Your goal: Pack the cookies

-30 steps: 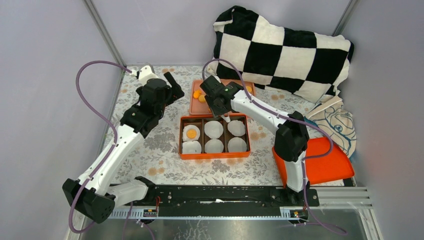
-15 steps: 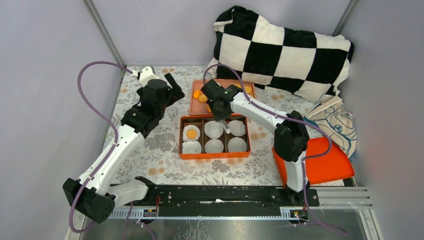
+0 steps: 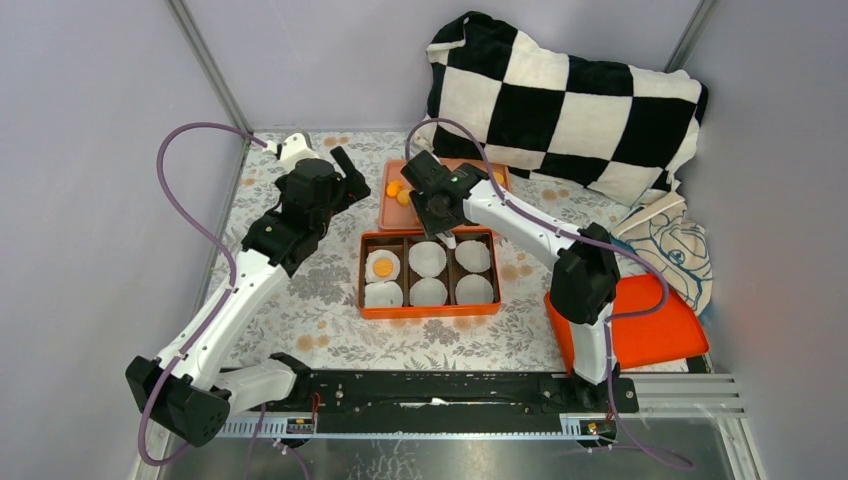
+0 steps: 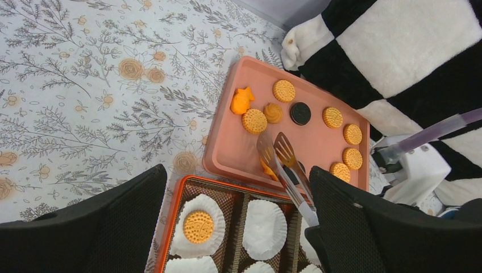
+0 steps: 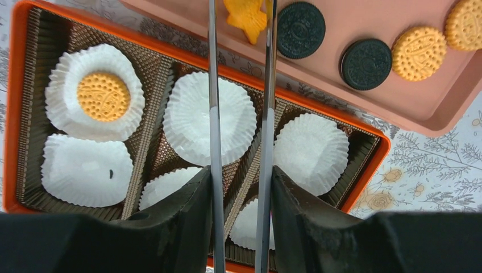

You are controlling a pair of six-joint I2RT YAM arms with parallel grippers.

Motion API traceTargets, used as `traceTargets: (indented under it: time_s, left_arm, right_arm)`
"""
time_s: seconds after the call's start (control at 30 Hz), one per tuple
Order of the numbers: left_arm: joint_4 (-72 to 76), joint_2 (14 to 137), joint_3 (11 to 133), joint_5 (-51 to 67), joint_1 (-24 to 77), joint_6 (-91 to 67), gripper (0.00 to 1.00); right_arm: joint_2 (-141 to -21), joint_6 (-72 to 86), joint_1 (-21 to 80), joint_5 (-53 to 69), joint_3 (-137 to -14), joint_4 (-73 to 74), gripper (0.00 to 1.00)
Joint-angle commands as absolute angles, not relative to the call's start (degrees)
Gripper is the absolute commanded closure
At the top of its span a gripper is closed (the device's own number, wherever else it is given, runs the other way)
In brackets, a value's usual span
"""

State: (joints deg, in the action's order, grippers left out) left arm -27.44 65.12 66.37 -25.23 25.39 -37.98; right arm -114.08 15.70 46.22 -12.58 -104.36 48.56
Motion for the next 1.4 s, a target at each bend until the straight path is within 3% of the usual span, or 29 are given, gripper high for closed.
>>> traceTargets:
  time_s: [0.0, 0.3, 0.5, 0.63, 0.7, 0.83, 0.93, 1.37]
  left_arm:
    - [-25.5, 64.5, 65.5, -25.0, 25.4, -37.6, 0.01]
    - [-25.3, 65.0, 65.2, -25.3, 25.4, -37.4, 0.01]
    - [-25.3, 65.2, 65.1, -25.4, 25.4, -37.3, 0.01]
    - [-25.2, 64.9, 64.8, -25.6, 25.4, -37.4, 0.01]
    - [-25.2, 64.9, 64.6, -25.5, 25.4, -37.4, 0.01]
    - [-25.1, 65.0, 64.8, -24.9, 25.4, -37.6, 0.01]
    - [-25.1, 64.8, 64.9, -24.5, 25.4, -37.6, 0.01]
    - [-24.8, 67.0, 64.9, -22.0, 25.4, -39.8, 0.01]
  right_arm:
    - [-113.6, 14.3, 46.2, -13.0, -108.6, 49.3, 0.56]
    - [-120.8, 13.0, 46.2, -12.2, -115.9, 50.8, 0.55]
    - [-125.2, 12.8, 46.2, -12.5, -120.9, 52.2, 0.46]
    - [-125.9, 13.2, 46.0, -12.4, -121.1, 52.2, 0.47]
    - [-125.9, 13.4, 45.9, -11.9, -120.8, 52.0, 0.51]
    - [-125.3, 13.7, 45.8, -12.9, -121.5, 52.4, 0.82]
    - [-122.9, 14.1, 45.8, -14.9, -121.3, 52.6, 0.93]
    - [-96.1, 14.4, 47.2, -15.0, -99.6, 48.8, 1.0]
